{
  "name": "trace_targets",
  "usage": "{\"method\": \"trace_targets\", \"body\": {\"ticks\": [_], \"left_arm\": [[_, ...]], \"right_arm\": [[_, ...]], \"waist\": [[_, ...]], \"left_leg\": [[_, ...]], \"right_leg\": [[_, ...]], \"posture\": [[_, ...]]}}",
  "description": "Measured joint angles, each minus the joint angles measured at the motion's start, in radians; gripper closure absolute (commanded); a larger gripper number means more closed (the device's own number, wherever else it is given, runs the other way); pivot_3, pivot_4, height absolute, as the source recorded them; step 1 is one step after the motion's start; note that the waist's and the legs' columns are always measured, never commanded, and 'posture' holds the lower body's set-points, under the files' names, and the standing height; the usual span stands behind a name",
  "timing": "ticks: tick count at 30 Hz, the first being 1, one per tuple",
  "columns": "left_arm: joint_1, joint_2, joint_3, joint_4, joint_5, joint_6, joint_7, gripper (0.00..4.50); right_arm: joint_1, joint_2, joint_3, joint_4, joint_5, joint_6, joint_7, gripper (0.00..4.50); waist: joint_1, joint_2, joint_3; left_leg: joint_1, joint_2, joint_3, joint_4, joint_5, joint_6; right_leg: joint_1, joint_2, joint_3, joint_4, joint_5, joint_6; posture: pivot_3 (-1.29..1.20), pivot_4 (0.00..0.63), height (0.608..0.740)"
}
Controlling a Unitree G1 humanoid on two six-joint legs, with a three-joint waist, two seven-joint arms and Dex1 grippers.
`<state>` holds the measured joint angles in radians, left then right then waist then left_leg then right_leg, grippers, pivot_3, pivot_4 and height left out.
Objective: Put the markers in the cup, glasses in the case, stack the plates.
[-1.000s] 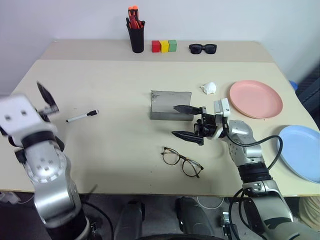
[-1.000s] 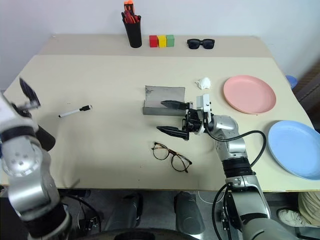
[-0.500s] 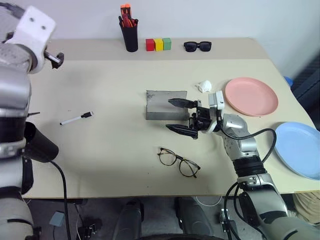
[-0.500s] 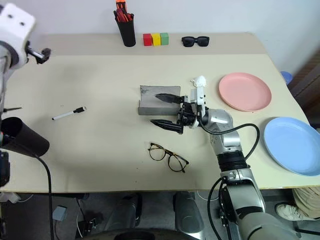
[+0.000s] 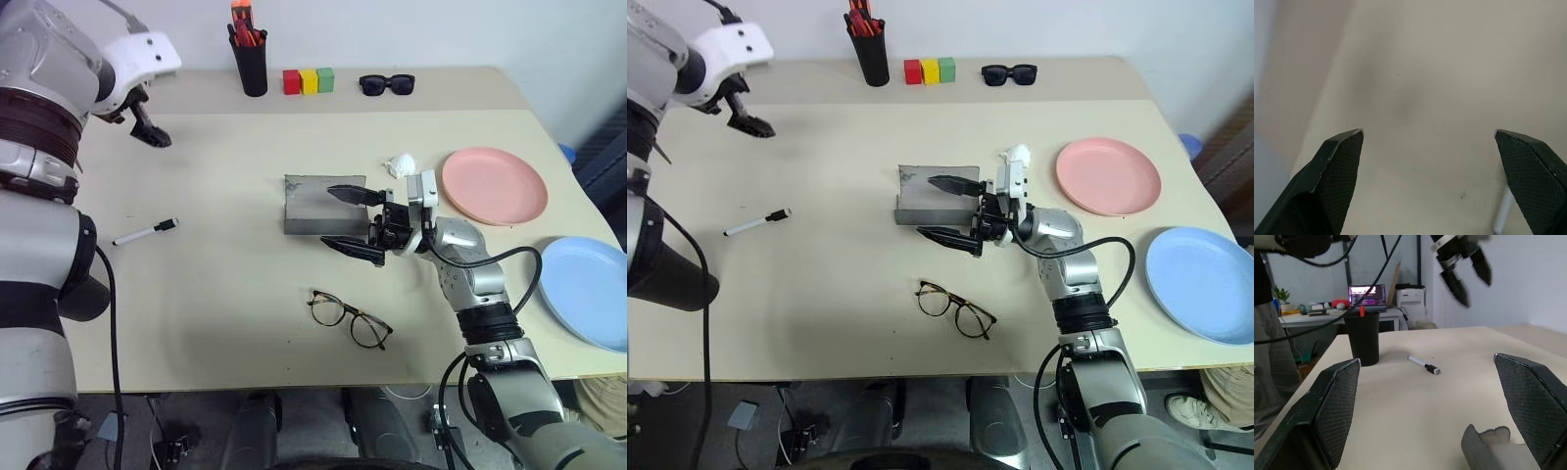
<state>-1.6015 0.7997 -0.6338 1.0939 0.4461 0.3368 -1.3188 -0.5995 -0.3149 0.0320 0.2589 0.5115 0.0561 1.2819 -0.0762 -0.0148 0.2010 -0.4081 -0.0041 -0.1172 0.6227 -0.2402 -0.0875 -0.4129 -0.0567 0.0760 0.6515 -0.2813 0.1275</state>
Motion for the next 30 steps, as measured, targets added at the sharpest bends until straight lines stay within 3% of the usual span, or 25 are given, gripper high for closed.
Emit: {"method": "trace_targets", "body": {"ticks": [10, 30], "left_arm": [[-0.001, -0.020, -0.099, 0.177, 0.193, -0.281, -0.098, 0.10], [0.206, -0.114, -0.079, 0.201, 0.221, -0.207, -0.124, 0.10]], "right_arm": [[0.051, -0.004, 0.000, -0.032, -0.008, -0.014, -0.023, 0.00], [0.078, -0.004, -0.002, -0.018, -0.018, -0.053, -0.028, 0.00]], "waist": [[0.009, 0.000, 0.000], [0.005, -0.001, 0.000]], "left_leg": [[-0.002, 0.000, 0.000, 0.007, 0.000, 0.000], [0.000, 0.000, -0.001, 0.010, 0.000, 0.000]], "right_leg": [[0.002, 0.000, 0.000, 0.003, 0.000, 0.000], [0.000, 0.000, 0.000, 0.012, 0.000, 0.000]], "posture": [[0.00, 0.150, 0.740], [0.00, 0.150, 0.740]]}}
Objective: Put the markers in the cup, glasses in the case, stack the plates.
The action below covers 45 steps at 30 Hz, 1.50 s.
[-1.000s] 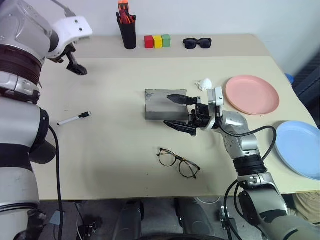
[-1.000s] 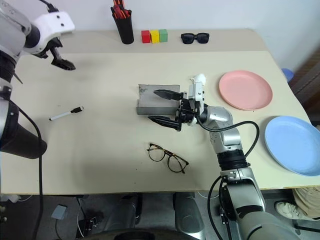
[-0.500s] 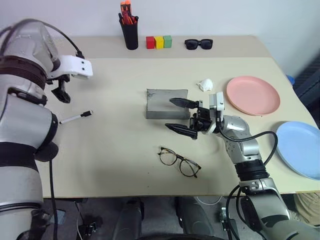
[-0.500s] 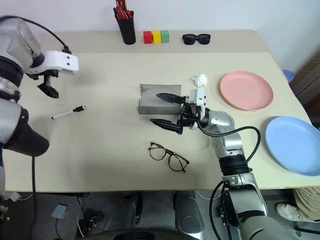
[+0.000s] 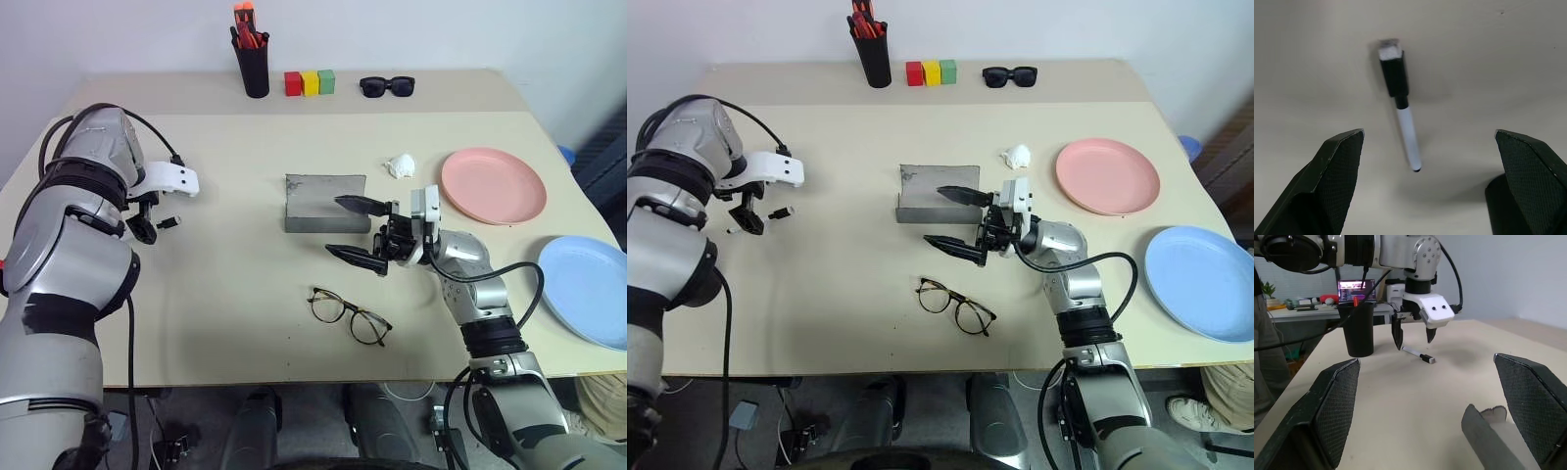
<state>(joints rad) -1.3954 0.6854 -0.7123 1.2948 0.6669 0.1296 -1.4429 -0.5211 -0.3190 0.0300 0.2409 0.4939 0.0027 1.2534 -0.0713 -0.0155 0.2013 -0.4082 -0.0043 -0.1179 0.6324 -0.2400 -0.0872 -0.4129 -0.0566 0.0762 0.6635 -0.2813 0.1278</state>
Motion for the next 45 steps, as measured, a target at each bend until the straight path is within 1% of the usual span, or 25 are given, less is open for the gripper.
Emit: {"method": "trace_targets", "body": {"ticks": [6, 13, 17, 22, 25, 29, 30, 32, 33, 38, 41, 44, 45], "left_arm": [[0.060, -0.033, 0.023, 0.002, -0.001, 0.063, 0.080, 0.10], [0.065, -0.048, 0.047, 0.000, -0.002, 0.122, 0.115, 0.10], [0.076, -0.049, 0.065, -0.002, -0.002, 0.132, 0.132, 0.10], [0.087, -0.052, 0.082, -0.003, -0.003, 0.150, 0.160, 0.10], [0.091, -0.052, 0.098, -0.003, -0.003, 0.156, 0.179, 0.92], [0.099, -0.053, 0.107, -0.005, -0.003, 0.168, 0.184, 2.79], [0.103, -0.053, 0.108, -0.009, -0.003, 0.170, 0.184, 3.38], [0.109, -0.052, 0.108, -0.014, -0.003, 0.174, 0.184, 4.30], [0.111, -0.051, 0.109, -0.018, -0.003, 0.177, 0.184, 4.45], [0.127, -0.038, 0.127, -0.044, -0.013, 0.195, 0.179, 4.45], [0.134, -0.030, 0.168, -0.061, -0.041, 0.200, 0.182, 4.45], [0.126, -0.069, 0.270, -0.098, -0.130, 0.239, 0.191, 4.45], [0.114, -0.106, 0.310, -0.124, -0.172, 0.271, 0.198, 4.45]], "right_arm": [[0.000, -0.001, 0.000, 0.024, -0.009, -0.026, 0.016, 0.00], [0.003, -0.006, 0.000, 0.050, -0.020, -0.042, 0.037, 0.00], [0.003, -0.006, 0.000, 0.050, -0.019, -0.042, 0.036, 0.00], [0.003, -0.006, -0.002, 0.053, -0.019, -0.046, 0.037, 0.00], [0.003, -0.005, -0.002, 0.072, -0.019, -0.059, 0.039, 0.00], [0.003, -0.005, -0.003, 0.090, -0.019, -0.075, 0.040, 0.00], [0.003, -0.005, -0.003, 0.095, -0.019, -0.078, 0.041, 0.00], [0.003, -0.004, -0.003, 0.101, -0.019, -0.080, 0.043, 0.00], [0.003, -0.004, -0.003, 0.102, -0.019, -0.082, 0.044, 0.00], [0.003, -0.003, -0.003, 0.109, -0.019, -0.091, 0.046, 0.00], [0.003, -0.004, -0.006, 0.109, -0.019, -0.097, 0.047, 0.00], [0.003, -0.006, -0.007, 0.109, -0.019, -0.097, 0.046, 0.00], [0.003, -0.006, -0.007, 0.109, -0.019, -0.097, 0.046, 0.00]], "waist": [[0.001, 0.000, 0.000], [0.002, 0.000, 0.000], [0.003, 0.001, -0.001], [0.003, 0.001, -0.001], [0.003, 0.002, -0.001], [0.002, 0.002, -0.001], [0.002, 0.002, -0.001], [0.002, 0.002, -0.001], [0.002, 0.002, -0.001], [0.001, 0.003, -0.002], [0.004, 0.003, -0.002], [0.026, 0.002, -0.001], [0.033, 0.001, -0.001]], "left_leg": [[0.000, 0.000, 0.000, 0.001, 0.000, 0.000], [0.002, 0.000, 0.000, 0.001, 0.001, 0.000], [0.007, 0.000, 0.000, 0.001, 0.001, 0.001], [0.018, 0.000, 0.000, -0.001, 0.001, 0.001], [0.018, 0.000, 0.000, 0.000, 0.001, 0.001], [0.019, 0.000, 0.000, 0.000, 0.002, 0.002], [0.019, 0.000, 0.000, -0.001, 0.002, 0.002], [0.019, 0.000, 0.000, -0.001, 0.002, 0.002], [0.019, 0.000, 0.000, -0.001, 0.002, 0.002], [0.019, 0.000, 0.000, -0.001, 0.002, 0.002], [0.019, 0.000, 0.000, -0.001, 0.002, 0.002], [0.016, -0.001, -0.001, 0.001, 0.002, 0.002], [0.015, -0.001, -0.001, 0.001, 0.002, 0.002]], "right_leg": [[0.000, 0.000, 0.000, 0.001, 0.000, 0.000], [0.003, 0.000, 0.000, 0.002, 0.000, 0.000], [0.007, 0.000, 0.000, 0.002, 0.000, 0.000], [0.017, 0.000, 0.000, 0.002, 0.000, 0.000], [0.018, 0.000, 0.000, 0.002, 0.000, 0.000], [0.018, 0.000, 0.000, 0.003, 0.000, 0.000], [0.018, 0.000, 0.000, 0.003, 0.000, 0.000], [0.018, 0.000, 0.000, 0.003, 0.000, 0.000], [0.018, 0.000, 0.000, 0.003, 0.000, 0.000], [0.018, 0.000, 0.000, 0.003, 0.000, 0.000], [0.018, 0.000, 0.000, 0.003, 0.000, 0.000], [0.017, -0.001, -0.001, 0.002, 0.000, 0.000], [0.018, -0.001, -0.001, 0.001, 0.000, 0.000]], "posture": [[0.00, 0.150, 0.740], [0.00, 0.150, 0.740], [0.00, 0.150, 0.740], [0.00, 0.150, 0.740], [0.00, 0.150, 0.740], [0.00, 0.150, 0.740], [0.00, 0.150, 0.740], [0.00, 0.150, 0.740], [0.00, 0.150, 0.740], [0.00, 0.150, 0.740], [0.00, 0.150, 0.740], [0.00, 0.150, 0.740], [0.00, 0.150, 0.740]]}}
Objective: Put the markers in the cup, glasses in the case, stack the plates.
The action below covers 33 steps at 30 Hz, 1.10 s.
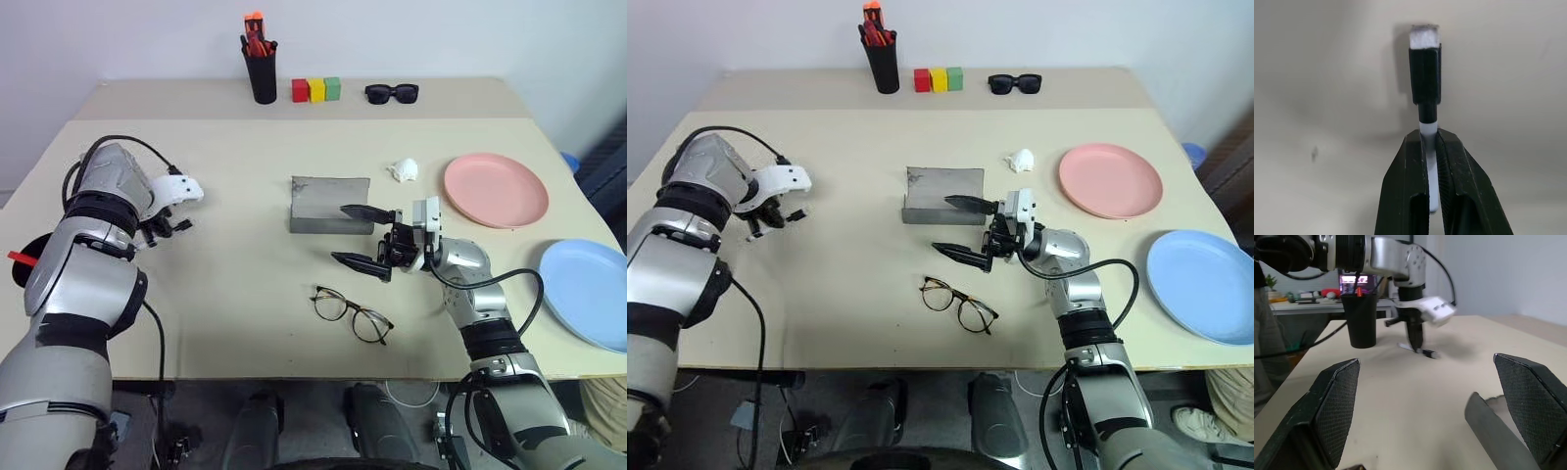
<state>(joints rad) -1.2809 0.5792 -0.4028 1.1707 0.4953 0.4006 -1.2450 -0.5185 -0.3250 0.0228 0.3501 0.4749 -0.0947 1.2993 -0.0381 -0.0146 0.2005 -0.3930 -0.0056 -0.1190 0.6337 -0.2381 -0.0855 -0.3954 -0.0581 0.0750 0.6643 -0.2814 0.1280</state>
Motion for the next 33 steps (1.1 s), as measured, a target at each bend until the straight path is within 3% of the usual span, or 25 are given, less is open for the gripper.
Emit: {"method": "trace_targets", "body": {"ticks": [6, 10, 13, 21, 26, 33], "left_arm": [[-0.101, -0.092, 0.156, -0.199, -0.159, 0.230, 0.058, 4.45], [-0.108, -0.127, 0.223, -0.429, -0.228, 0.415, 0.124, 4.45], [0.004, -0.181, 0.298, -0.744, -0.257, 0.567, 0.262, 4.45], [0.412, -0.276, 0.390, -1.444, -0.138, 0.643, 0.741, 4.45], [0.620, -0.269, 0.387, -1.745, -0.053, 0.632, 0.901, 4.45], [0.813, -0.280, 0.436, -1.906, 0.055, 0.468, 1.129, 4.45]], "right_arm": [[0.003, -0.009, -0.009, 0.026, 0.000, -0.009, 0.002, 0.00], [0.007, -0.019, -0.026, 0.058, -0.001, -0.025, 0.011, 0.00], [0.008, -0.027, -0.040, 0.089, -0.002, -0.046, 0.023, 0.00], [0.037, -0.046, -0.048, 0.106, -0.005, -0.064, 0.043, 0.00], [0.048, -0.049, -0.049, 0.104, -0.011, -0.060, 0.045, 0.00], [0.035, -0.048, -0.048, 0.134, -0.026, -0.060, 0.056, 0.00]], "waist": [[-0.013, -0.001, 0.001], [-0.039, 0.000, 0.001], [-0.043, 0.000, 0.000], [-0.031, 0.001, 0.000], [-0.027, 0.001, 0.000], [-0.026, 0.000, 0.000]], "left_leg": [[-0.004, -0.001, 0.000, -0.003, 0.000, 0.000], [-0.002, 0.000, 0.001, -0.004, 0.000, 0.000], [0.000, 0.000, 0.001, -0.004, 0.000, 0.000], [0.001, 0.000, 0.003, -0.002, 0.001, -0.001], [0.002, 0.000, 0.003, -0.002, 0.001, -0.001], [0.002, 0.000, 0.002, -0.002, 0.001, -0.001]], "right_leg": [[-0.005, -0.001, 0.000, -0.001, 0.000, 0.000], [-0.005, -0.001, 0.001, 0.000, 0.000, 0.001], [-0.005, 0.000, 0.002, 0.001, 0.000, 0.001], [-0.003, -0.001, 0.004, 0.000, 0.000, 0.000], [-0.001, -0.001, 0.004, 0.000, 0.000, 0.000], [0.000, -0.001, 0.003, -0.001, 0.000, 0.000]], "posture": [[0.00, 0.150, 0.740], [0.00, 0.150, 0.740], [0.00, 0.150, 0.740], [0.00, 0.150, 0.740], [0.00, 0.150, 0.740], [0.00, 0.150, 0.740]]}}
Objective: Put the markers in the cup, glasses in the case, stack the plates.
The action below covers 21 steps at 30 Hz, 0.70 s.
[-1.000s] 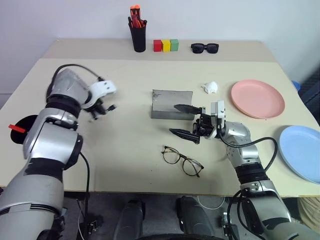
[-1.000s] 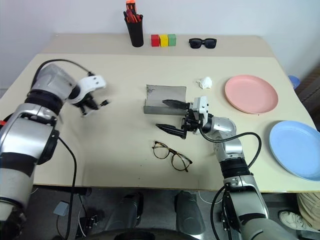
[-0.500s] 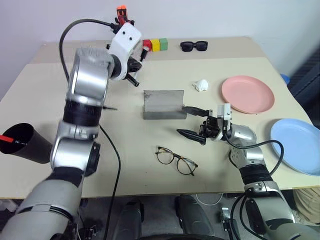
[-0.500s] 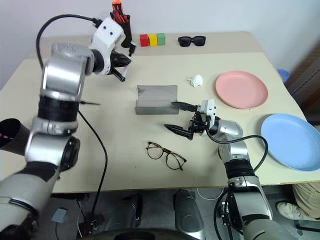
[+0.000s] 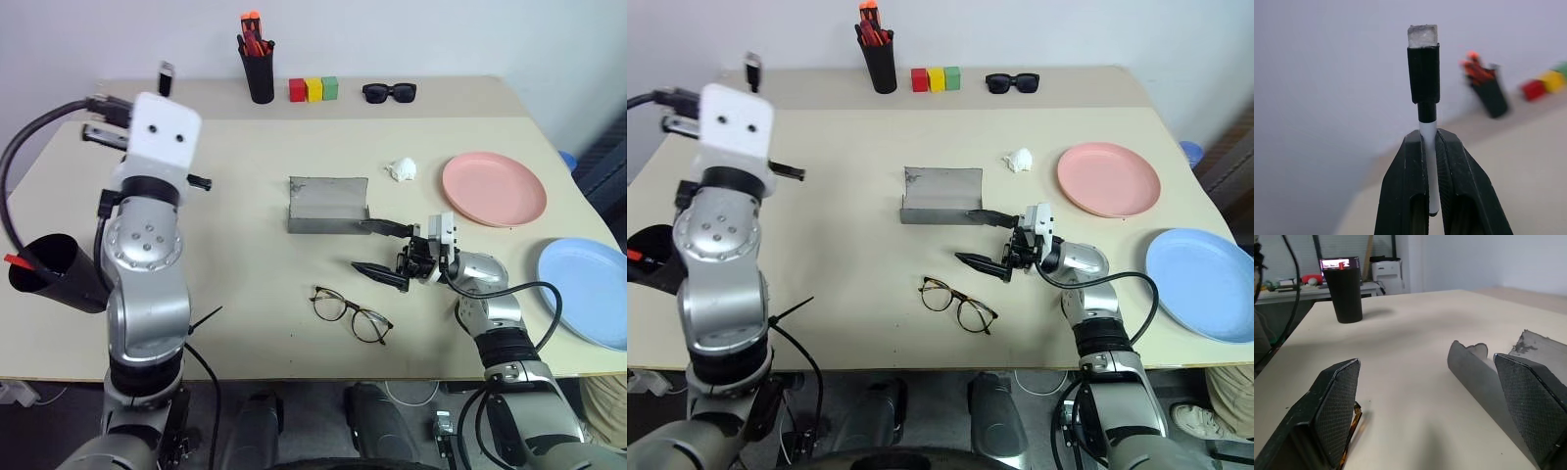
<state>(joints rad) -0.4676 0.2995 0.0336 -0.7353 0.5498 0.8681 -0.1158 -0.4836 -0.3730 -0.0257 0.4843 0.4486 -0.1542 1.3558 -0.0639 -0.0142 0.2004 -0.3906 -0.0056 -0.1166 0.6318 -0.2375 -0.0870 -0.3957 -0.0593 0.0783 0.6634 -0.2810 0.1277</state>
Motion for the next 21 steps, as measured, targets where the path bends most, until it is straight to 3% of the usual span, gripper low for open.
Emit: {"method": "trace_targets", "body": {"ticks": [4, 7, 10, 16, 21], "left_arm": [[0.149, -0.091, 0.081, -0.033, 0.023, -0.168, 0.177, 4.45], [0.282, -0.231, 0.155, -0.037, -0.034, -0.403, 0.358, 4.45], [0.362, -0.304, 0.187, -0.021, -0.091, -0.565, 0.455, 4.45], [0.461, -0.354, 0.217, 0.054, -0.201, -0.834, 0.529, 4.45], [0.507, -0.371, 0.235, 0.108, -0.247, -0.923, 0.543, 4.45]], "right_arm": [[-0.022, 0.003, 0.000, 0.036, -0.010, -0.002, 0.012, 0.00], [-0.026, 0.003, 0.004, 0.040, -0.012, 0.000, 0.039, 0.00], [-0.026, 0.000, 0.008, 0.031, -0.011, 0.022, 0.063, 0.00], [-0.026, -0.008, 0.009, -0.044, 0.031, 0.129, 0.096, 0.00], [-0.034, -0.027, 0.008, -0.070, 0.046, 0.173, 0.096, 0.00]], "waist": [[-0.001, 0.000, 0.000], [0.003, -0.001, -0.001], [0.016, -0.001, -0.001], [0.024, -0.002, -0.001], [0.023, -0.002, -0.001]], "left_leg": [[0.000, 0.000, 0.000, 0.000, 0.000, 0.000], [0.000, 0.000, 0.001, 0.000, 0.000, 0.000], [0.000, -0.001, 0.000, 0.001, 0.000, 0.000], [0.001, -0.001, 0.001, 0.002, 0.000, 0.000], [0.001, -0.001, 0.000, 0.001, 0.000, 0.000]], "right_leg": [[0.000, -0.001, 0.000, -0.001, 0.000, 0.000], [0.001, -0.002, 0.000, -0.002, 0.000, 0.000], [0.002, -0.002, -0.001, -0.002, 0.000, -0.001], [0.004, -0.001, -0.001, -0.004, 0.000, -0.001], [0.004, -0.001, -0.001, -0.005, 0.000, -0.001]], "posture": [[0.00, 0.150, 0.740], [0.00, 0.150, 0.740], [0.00, 0.150, 0.740], [0.00, 0.150, 0.740], [0.00, 0.150, 0.740]]}}
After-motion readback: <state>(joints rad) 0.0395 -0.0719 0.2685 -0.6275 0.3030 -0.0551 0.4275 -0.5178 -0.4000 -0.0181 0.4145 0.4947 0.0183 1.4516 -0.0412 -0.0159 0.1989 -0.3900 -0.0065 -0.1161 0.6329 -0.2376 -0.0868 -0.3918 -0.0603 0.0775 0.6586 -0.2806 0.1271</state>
